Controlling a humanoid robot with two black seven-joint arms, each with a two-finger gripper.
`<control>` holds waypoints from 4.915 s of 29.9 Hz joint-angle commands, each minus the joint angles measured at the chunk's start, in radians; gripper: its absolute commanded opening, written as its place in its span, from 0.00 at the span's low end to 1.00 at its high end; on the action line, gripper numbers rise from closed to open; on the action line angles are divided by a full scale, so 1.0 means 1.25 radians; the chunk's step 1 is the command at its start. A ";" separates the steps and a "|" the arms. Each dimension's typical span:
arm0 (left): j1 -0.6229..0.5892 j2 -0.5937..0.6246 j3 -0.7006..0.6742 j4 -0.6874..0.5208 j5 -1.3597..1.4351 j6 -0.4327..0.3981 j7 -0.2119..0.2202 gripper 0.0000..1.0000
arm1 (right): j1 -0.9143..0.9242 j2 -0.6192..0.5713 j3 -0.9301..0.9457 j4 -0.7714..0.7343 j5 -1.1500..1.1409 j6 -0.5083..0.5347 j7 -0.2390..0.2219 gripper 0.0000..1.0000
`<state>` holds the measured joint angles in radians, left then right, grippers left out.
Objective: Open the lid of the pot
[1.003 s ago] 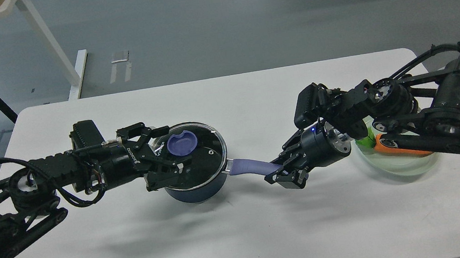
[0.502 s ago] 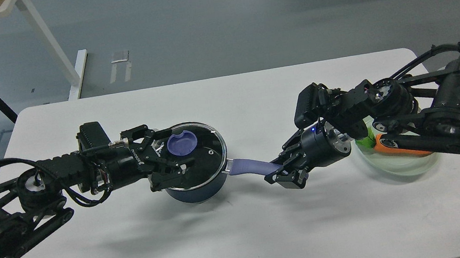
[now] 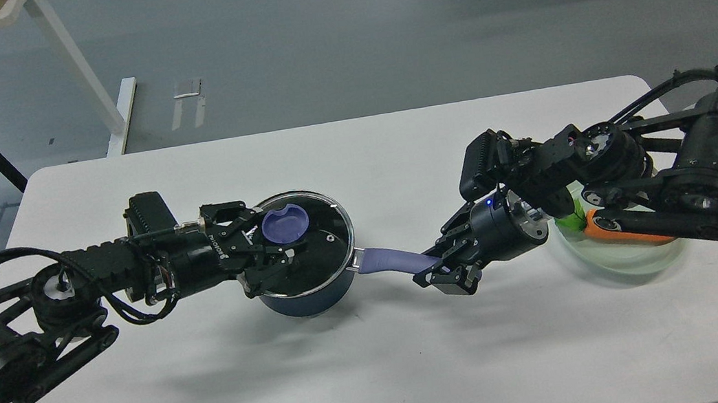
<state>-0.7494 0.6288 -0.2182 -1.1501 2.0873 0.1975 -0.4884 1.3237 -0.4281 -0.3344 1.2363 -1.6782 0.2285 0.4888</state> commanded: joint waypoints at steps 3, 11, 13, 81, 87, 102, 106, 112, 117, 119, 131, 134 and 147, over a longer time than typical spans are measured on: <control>-0.003 0.004 0.003 -0.010 -0.003 0.003 0.000 0.37 | 0.000 0.000 0.000 0.000 0.000 0.000 0.000 0.33; -0.034 0.060 0.000 -0.049 -0.044 0.003 0.000 0.37 | 0.000 0.000 0.000 0.000 0.000 0.000 0.000 0.33; -0.045 0.092 0.000 -0.059 -0.069 0.003 0.000 0.37 | 0.000 0.000 0.000 0.000 0.000 0.000 0.000 0.33; 0.169 0.259 0.097 0.109 -0.309 0.222 0.000 0.99 | 0.001 -0.001 0.002 0.003 0.003 -0.004 0.000 0.34; 0.101 0.310 0.095 0.015 -0.565 0.140 0.000 0.99 | 0.001 0.000 0.001 0.003 0.003 -0.004 0.000 0.37; -0.018 0.317 0.092 0.016 -1.276 -0.147 0.000 0.99 | 0.001 -0.004 0.002 0.005 0.004 -0.002 0.000 0.83; -0.019 0.318 0.091 0.016 -1.278 -0.163 0.000 0.99 | 0.026 -0.018 0.009 0.012 0.049 0.002 0.000 0.97; -0.019 0.313 0.047 0.016 -1.280 -0.187 0.000 0.99 | 0.097 -0.072 0.035 0.031 0.276 -0.002 0.000 0.98; -0.018 0.304 0.011 0.013 -1.343 -0.190 0.000 0.99 | 0.073 -0.156 0.148 0.028 0.561 -0.007 0.000 0.99; -0.018 0.290 0.009 0.018 -1.398 -0.191 0.000 0.99 | 0.036 -0.179 0.181 0.020 0.679 -0.011 0.000 0.99; -0.006 0.209 0.002 0.098 -1.669 -0.346 0.000 0.99 | -0.400 -0.182 0.562 -0.053 1.110 -0.066 0.000 0.99; 0.002 0.199 0.000 0.100 -1.675 -0.390 0.000 0.99 | -0.497 -0.141 0.640 -0.055 1.162 -0.065 0.000 0.99; 0.096 0.116 -0.111 0.153 -1.805 -0.499 0.091 0.99 | -0.644 -0.050 0.749 -0.157 1.170 0.119 0.000 1.00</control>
<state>-0.6635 0.8004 -0.2974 -0.9795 -0.1435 -0.4068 -0.4027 0.5272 -0.4872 0.5992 1.0429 -0.2149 0.3576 0.4885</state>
